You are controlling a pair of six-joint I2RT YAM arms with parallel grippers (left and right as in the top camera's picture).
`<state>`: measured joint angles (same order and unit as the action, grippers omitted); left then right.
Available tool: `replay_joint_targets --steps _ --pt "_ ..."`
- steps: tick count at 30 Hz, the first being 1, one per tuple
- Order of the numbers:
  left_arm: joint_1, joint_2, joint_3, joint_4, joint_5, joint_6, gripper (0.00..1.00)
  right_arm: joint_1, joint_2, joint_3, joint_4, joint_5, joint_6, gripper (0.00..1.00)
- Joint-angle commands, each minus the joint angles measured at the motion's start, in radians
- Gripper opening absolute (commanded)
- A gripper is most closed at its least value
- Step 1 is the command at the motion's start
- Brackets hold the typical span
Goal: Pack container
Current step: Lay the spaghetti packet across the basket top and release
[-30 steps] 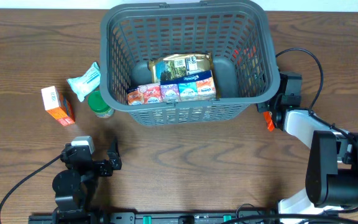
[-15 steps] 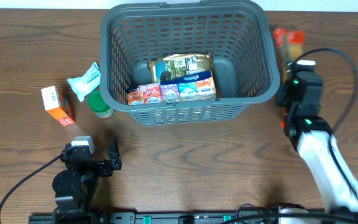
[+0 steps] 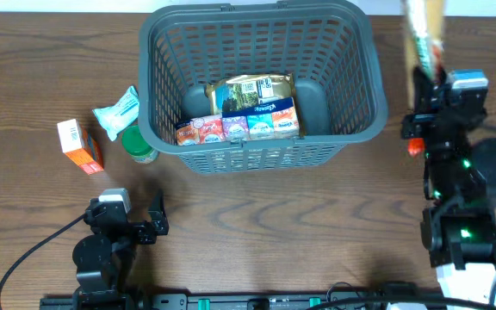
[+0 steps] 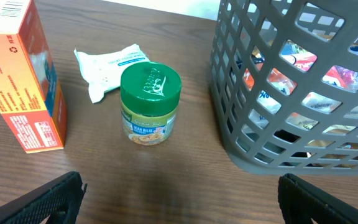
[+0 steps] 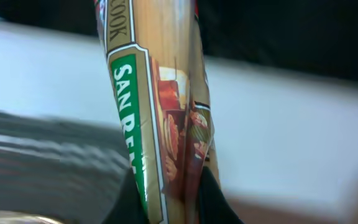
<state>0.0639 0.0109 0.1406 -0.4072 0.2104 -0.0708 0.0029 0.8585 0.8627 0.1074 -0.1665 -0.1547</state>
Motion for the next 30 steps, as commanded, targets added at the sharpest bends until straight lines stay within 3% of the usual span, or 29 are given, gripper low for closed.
replay_joint_targets --steps 1,6,15,25,26,27,30 --pt "0.005 -0.006 -0.020 -0.002 0.006 0.017 0.98 0.045 -0.032 0.093 0.091 -0.454 -0.104 0.01" --pt "0.005 -0.006 -0.020 -0.002 0.006 0.017 0.98 0.101 0.039 0.094 0.201 -0.664 -0.148 0.01" --pt "0.005 -0.006 -0.020 -0.002 0.006 0.017 0.98 0.188 0.310 0.104 0.331 -0.669 -0.192 0.01" --pt "0.005 -0.006 -0.020 -0.002 0.006 0.017 0.99 0.188 0.496 0.157 0.333 -0.679 -0.243 0.04" --pt "0.005 -0.006 -0.020 -0.002 0.006 0.017 0.99 0.188 0.499 0.157 0.333 -0.675 -0.241 0.94" --pt "0.005 -0.006 -0.020 -0.002 0.006 0.017 0.98 0.188 0.499 0.157 0.337 -0.674 -0.238 0.99" --pt "0.005 -0.006 -0.020 -0.002 0.006 0.017 0.99 0.188 0.483 0.157 0.370 -0.620 -0.177 0.99"
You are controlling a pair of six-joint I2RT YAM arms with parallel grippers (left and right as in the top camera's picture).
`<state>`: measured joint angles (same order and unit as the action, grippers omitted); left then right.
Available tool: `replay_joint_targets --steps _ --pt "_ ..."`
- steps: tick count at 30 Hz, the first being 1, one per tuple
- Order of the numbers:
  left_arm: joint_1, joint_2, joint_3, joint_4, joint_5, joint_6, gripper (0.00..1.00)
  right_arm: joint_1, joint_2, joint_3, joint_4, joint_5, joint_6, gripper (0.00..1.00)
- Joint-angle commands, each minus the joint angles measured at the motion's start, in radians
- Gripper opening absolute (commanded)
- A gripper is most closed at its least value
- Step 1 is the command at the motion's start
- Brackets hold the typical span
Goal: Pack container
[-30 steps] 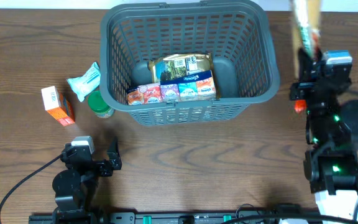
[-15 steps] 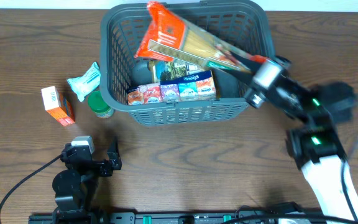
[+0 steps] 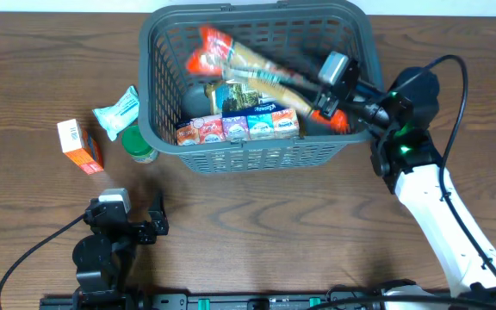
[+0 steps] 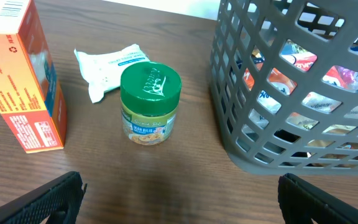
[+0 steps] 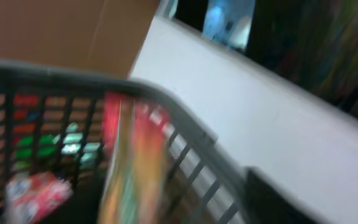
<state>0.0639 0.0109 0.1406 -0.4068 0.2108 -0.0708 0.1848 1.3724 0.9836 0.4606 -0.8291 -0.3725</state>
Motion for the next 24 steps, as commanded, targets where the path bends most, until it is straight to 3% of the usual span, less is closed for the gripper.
replay_joint_targets --steps 1,6,13,16,24 --pt "0.005 -0.006 -0.020 -0.003 0.006 0.017 0.99 0.006 -0.044 0.037 0.018 0.094 0.098 0.99" --pt "0.005 -0.006 -0.020 -0.003 0.006 0.017 0.99 -0.006 -0.127 0.038 -0.137 0.203 0.281 0.99" --pt "0.005 -0.006 -0.020 -0.003 0.006 0.017 0.99 -0.028 -0.279 0.065 -0.620 0.469 0.282 0.99" --pt "0.005 -0.006 -0.020 -0.003 0.006 0.017 0.98 -0.027 -0.349 0.108 -0.792 0.498 0.235 0.99" --pt "0.005 -0.006 -0.020 -0.003 0.006 0.017 0.98 -0.027 -0.425 0.389 -1.365 0.558 0.245 0.99"
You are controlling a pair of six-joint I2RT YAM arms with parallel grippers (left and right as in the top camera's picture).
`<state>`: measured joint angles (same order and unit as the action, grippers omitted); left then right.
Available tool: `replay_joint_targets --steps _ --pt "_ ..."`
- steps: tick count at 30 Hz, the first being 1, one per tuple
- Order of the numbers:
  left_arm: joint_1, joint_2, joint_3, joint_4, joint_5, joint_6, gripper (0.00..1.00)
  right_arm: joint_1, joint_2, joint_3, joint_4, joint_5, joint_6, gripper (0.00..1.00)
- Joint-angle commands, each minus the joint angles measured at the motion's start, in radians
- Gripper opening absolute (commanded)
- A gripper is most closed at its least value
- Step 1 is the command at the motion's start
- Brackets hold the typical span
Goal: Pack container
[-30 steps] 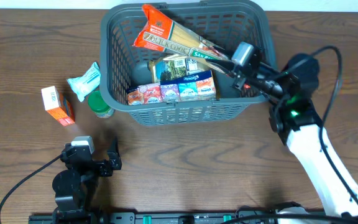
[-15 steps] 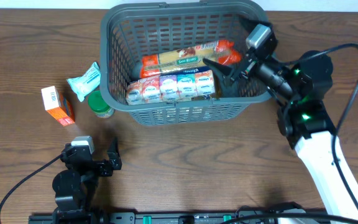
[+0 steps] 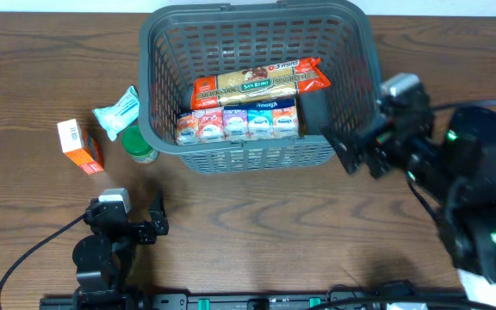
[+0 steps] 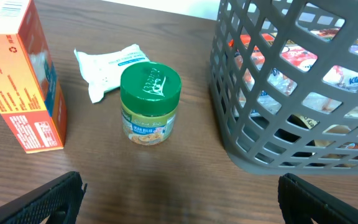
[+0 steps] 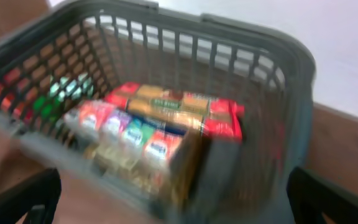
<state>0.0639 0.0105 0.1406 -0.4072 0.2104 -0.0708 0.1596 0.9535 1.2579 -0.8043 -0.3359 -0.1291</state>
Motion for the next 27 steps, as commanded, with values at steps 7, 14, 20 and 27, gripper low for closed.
replay_joint_targets --steps 7,14,20,27 --pt "0.005 -0.006 -0.020 -0.002 0.006 0.017 0.98 -0.002 0.048 0.449 -0.526 0.071 0.002 0.99" --pt "0.005 -0.006 -0.020 -0.002 0.006 0.017 0.99 -0.002 0.050 0.594 -0.695 0.071 0.003 0.99" --pt "0.005 -0.006 -0.020 -0.002 0.006 0.017 0.99 -0.002 0.052 0.649 -0.818 0.071 0.062 0.99" --pt "0.005 -0.006 -0.020 -0.002 0.006 0.017 0.98 0.000 0.079 0.715 -0.893 0.047 0.084 0.99"
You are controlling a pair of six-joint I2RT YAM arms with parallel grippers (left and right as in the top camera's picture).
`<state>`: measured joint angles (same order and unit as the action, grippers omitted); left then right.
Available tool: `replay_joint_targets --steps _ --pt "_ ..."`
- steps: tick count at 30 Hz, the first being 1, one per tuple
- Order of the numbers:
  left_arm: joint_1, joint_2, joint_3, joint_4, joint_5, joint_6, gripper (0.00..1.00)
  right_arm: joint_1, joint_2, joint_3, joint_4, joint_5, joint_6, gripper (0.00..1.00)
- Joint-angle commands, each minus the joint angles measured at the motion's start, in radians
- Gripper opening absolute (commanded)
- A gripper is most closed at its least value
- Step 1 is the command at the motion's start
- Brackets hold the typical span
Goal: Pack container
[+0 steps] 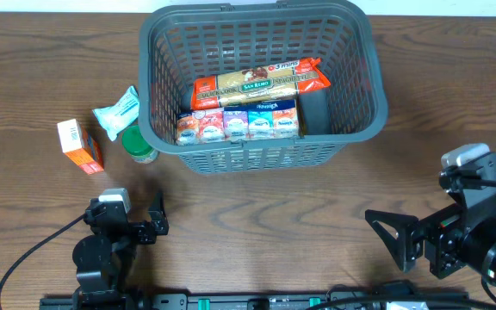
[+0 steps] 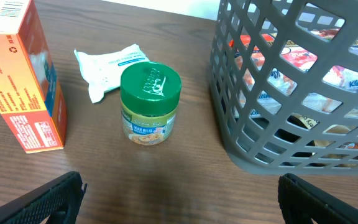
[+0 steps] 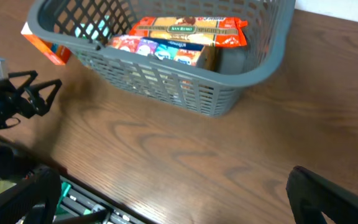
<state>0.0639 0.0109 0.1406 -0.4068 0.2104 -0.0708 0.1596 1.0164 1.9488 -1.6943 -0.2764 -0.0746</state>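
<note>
The grey basket point(image 1: 257, 148) point(image 3: 261, 67) point(image 2: 253, 127) holds a long spaghetti packet point(image 1: 259, 82) point(image 3: 191, 28) lying across a gold bag. A row of small packs point(image 1: 239, 126) stands in front of it. Left of the basket are a green-lidded jar point(image 1: 139, 143) point(image 2: 150, 102), a white wipe packet point(image 1: 117, 110) point(image 2: 109, 67) and an orange box point(image 1: 80, 146) point(image 2: 23, 84). My left gripper point(image 1: 129, 217) point(image 2: 179, 205) is open and empty, just in front of the jar. At the front right my right gripper point(image 1: 392, 241) point(image 3: 173, 199) stands open and empty, well clear of the basket.
The brown wooden table point(image 1: 257, 215) runs bare between basket and front edge. A black rail with cables point(image 1: 257, 301) lies along that edge. The left arm's cable point(image 1: 33, 254) loops at the front left.
My right gripper, open beside the basket's front right corner, has drawn back to the front right of the table. The spaghetti packet, the loose items and my left gripper have not moved.
My right gripper first held the spaghetti packet upright to the right of the basket. Then it held the packet over the basket. Then the packet lay inside on the other goods with the gripper open outside, and now the gripper is far back.
</note>
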Motion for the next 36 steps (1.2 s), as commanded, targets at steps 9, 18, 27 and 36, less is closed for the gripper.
replay_joint_targets --steps 9,18,27,36 --pt "0.005 -0.006 -0.020 -0.003 0.006 0.017 0.99 0.000 0.016 0.025 -0.003 0.004 0.029 0.99" --pt "0.005 -0.006 -0.020 -0.003 0.006 0.017 0.98 0.000 0.016 0.025 -0.003 0.004 0.029 0.99" --pt "0.005 -0.006 -0.020 -0.003 0.014 0.005 0.99 0.000 0.016 0.025 -0.003 0.004 0.029 0.99" --pt "0.005 0.010 0.004 0.040 0.045 -0.043 0.99 0.000 0.016 0.025 -0.003 0.004 0.029 0.99"
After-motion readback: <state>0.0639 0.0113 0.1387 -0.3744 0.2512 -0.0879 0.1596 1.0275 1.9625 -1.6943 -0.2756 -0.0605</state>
